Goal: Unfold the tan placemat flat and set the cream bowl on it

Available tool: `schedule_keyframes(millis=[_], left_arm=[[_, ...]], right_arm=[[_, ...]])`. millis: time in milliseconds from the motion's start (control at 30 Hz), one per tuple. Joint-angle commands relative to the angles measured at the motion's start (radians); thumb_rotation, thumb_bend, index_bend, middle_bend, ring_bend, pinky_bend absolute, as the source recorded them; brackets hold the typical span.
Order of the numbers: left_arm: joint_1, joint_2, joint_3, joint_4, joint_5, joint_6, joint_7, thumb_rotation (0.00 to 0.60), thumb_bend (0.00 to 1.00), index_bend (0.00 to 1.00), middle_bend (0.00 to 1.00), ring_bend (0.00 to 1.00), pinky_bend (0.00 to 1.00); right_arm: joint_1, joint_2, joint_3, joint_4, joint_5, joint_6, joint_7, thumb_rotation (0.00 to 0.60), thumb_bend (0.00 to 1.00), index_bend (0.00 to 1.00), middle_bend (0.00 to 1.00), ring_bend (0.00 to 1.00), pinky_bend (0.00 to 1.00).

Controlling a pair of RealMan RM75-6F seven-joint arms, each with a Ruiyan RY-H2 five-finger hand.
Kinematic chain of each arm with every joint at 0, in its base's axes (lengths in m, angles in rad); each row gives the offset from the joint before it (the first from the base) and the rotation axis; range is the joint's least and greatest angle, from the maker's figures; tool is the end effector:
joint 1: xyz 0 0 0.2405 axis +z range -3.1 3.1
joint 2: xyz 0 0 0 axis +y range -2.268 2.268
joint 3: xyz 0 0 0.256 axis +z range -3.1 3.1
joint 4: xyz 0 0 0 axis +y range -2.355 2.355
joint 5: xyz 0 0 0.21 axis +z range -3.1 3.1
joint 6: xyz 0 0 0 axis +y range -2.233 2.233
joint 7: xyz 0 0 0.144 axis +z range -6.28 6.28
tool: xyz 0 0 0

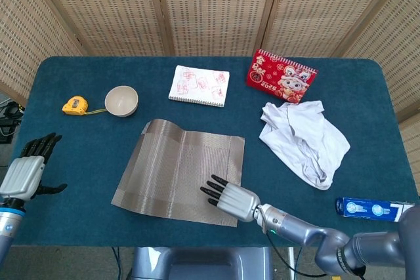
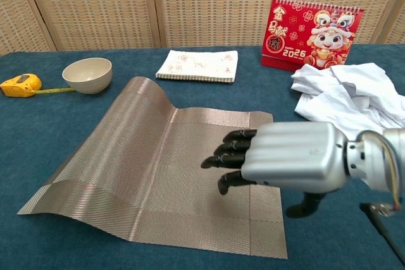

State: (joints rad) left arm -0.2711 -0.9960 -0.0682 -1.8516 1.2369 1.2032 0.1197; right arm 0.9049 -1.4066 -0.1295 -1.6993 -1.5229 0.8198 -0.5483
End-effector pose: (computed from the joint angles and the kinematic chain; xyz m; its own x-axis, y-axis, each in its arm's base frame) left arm -0.2771 0.2271 0.1497 0.3515 0.2290 0.9077 0.9300 0.0254 -0.3666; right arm -0.1162 -0.2526 -0.0364 0.8518 -0.0321 0.5230 -0.2605 -0.8920 0.3696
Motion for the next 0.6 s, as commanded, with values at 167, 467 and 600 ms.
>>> schedule_keyframes(millis=[167,467,600], left_arm=[[-0.001,-0.005,0.005,-0.003,0.005,0.001,0.013,0.600,0.00,0.00,0.00,0.00,0.00],[0.000,-0.010,0.013,-0.012,0.022,0.007,0.026,0.600,0.00,0.00,0.00,0.00,0.00],[0.001,-0.010,0.015,-0.014,0.025,0.009,0.026,0.600,0.00,0.00,0.00,0.00,0.00]], right_arm=[[-0.069,0.009,-0.059,-0.007,-0.066,0.049,0.039,0.600,0.38,0.27,0.00,0.00,0.00],[-0.128,-0.028,-0.070,0.014,-0.116,0.092,0.058,0.600,0.38,0.29,0.00,0.00,0.00],[-0.139,-0.056,-0.062,0.031,-0.124,0.088,0.057,0.600,0.38,0.29,0.00,0.00,0.00]])
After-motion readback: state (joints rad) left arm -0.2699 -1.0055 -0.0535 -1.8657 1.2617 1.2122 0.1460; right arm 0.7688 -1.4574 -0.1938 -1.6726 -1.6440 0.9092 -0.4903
